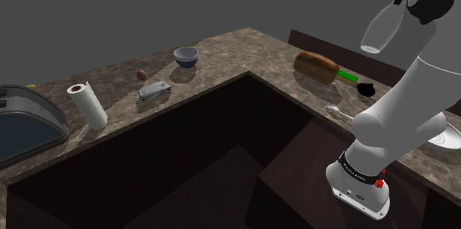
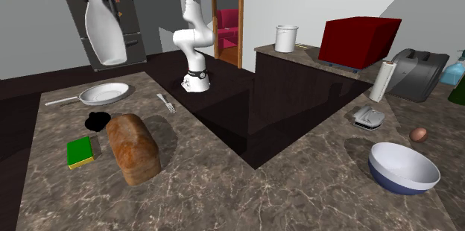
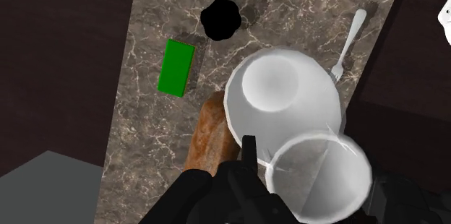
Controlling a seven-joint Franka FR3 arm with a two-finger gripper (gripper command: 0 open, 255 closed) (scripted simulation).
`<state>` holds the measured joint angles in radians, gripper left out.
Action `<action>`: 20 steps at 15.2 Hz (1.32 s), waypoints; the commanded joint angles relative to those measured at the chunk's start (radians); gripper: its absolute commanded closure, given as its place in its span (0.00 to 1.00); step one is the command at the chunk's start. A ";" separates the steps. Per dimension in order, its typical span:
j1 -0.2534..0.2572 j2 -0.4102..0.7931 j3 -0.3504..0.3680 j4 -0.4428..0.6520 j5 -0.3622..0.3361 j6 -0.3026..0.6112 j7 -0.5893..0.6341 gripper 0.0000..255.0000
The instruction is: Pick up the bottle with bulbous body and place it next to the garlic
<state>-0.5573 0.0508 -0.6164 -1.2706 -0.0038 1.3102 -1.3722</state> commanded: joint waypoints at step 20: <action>0.029 -0.145 0.032 -0.444 -0.082 0.322 0.069 1.00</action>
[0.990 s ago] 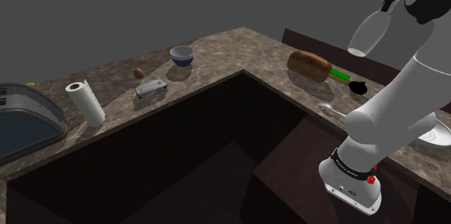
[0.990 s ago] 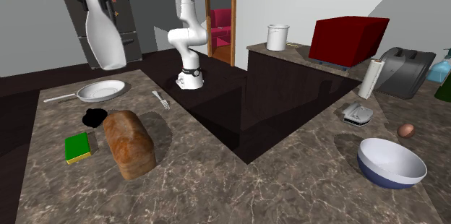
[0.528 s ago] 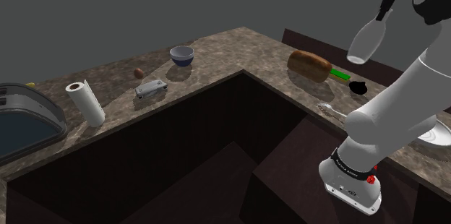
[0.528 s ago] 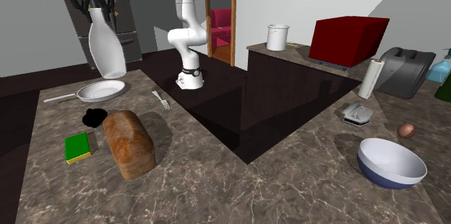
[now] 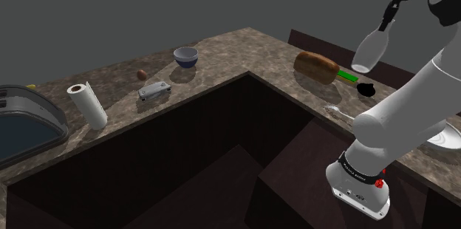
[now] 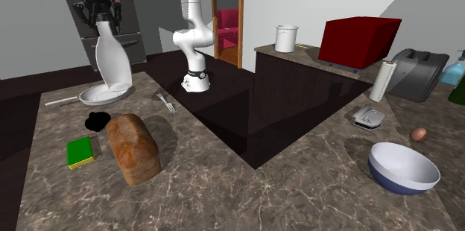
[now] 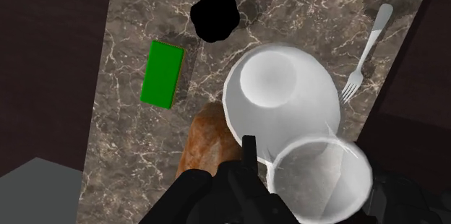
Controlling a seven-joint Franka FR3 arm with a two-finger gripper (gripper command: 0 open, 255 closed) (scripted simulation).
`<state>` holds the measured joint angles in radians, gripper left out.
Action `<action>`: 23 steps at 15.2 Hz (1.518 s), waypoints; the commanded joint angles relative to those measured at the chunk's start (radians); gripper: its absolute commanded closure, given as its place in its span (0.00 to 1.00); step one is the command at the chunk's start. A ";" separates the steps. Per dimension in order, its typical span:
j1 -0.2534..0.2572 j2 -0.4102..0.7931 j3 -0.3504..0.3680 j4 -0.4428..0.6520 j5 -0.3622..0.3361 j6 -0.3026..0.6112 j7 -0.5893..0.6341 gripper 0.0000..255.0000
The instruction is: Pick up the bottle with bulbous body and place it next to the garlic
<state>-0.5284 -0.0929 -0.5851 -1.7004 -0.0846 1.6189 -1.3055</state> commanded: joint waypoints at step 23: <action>-0.006 0.003 -0.010 -0.320 -0.005 0.323 0.012 1.00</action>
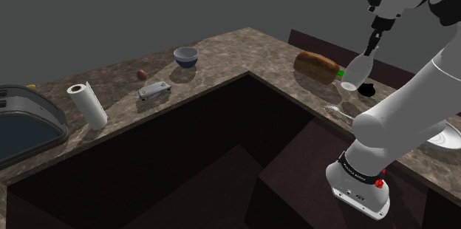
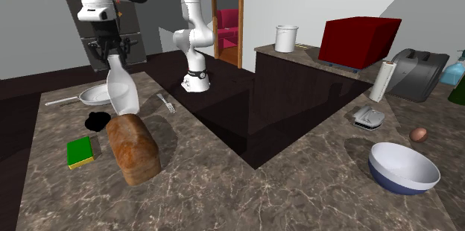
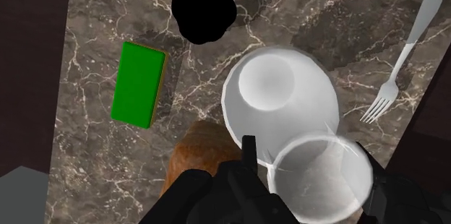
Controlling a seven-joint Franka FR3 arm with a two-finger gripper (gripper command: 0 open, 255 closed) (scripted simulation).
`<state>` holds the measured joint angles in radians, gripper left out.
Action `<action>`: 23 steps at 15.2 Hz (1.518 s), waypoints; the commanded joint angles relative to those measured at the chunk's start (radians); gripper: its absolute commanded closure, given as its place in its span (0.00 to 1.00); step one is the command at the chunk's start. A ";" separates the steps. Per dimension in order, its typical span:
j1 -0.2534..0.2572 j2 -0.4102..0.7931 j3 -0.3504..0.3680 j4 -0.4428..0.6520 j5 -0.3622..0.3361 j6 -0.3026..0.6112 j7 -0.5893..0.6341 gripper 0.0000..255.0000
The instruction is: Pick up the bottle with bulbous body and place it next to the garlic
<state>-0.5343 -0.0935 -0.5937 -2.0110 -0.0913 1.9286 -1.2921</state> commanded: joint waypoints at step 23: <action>-0.004 0.045 -0.010 -0.101 0.022 0.141 -0.015 0.00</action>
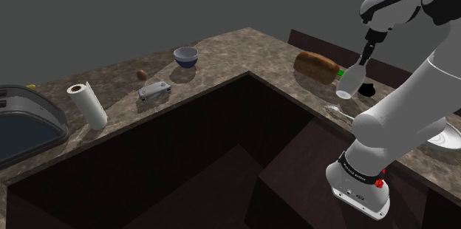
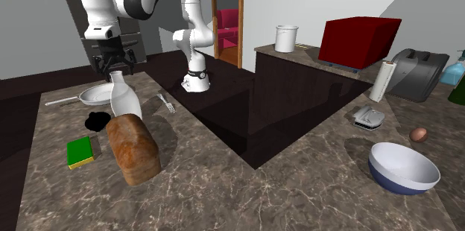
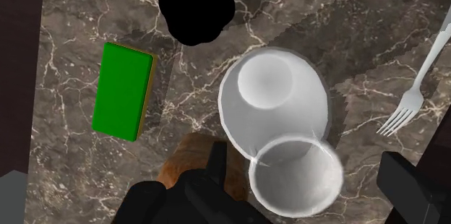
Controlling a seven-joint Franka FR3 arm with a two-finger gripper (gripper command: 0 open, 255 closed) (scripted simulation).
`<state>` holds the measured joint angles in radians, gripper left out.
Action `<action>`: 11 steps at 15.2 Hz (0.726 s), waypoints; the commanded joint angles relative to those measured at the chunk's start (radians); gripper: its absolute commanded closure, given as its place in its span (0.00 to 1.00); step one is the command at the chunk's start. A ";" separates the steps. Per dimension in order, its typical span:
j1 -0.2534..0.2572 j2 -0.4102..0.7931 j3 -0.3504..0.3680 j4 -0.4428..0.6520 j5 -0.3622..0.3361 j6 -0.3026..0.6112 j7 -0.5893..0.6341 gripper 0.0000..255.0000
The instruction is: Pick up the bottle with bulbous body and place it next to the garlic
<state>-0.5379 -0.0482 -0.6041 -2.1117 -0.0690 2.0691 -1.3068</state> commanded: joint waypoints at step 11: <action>0.005 -0.041 0.010 0.091 -0.020 -0.127 0.016 0.00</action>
<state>-0.5331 -0.0893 -0.5937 -2.0209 -0.0892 1.9432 -1.2908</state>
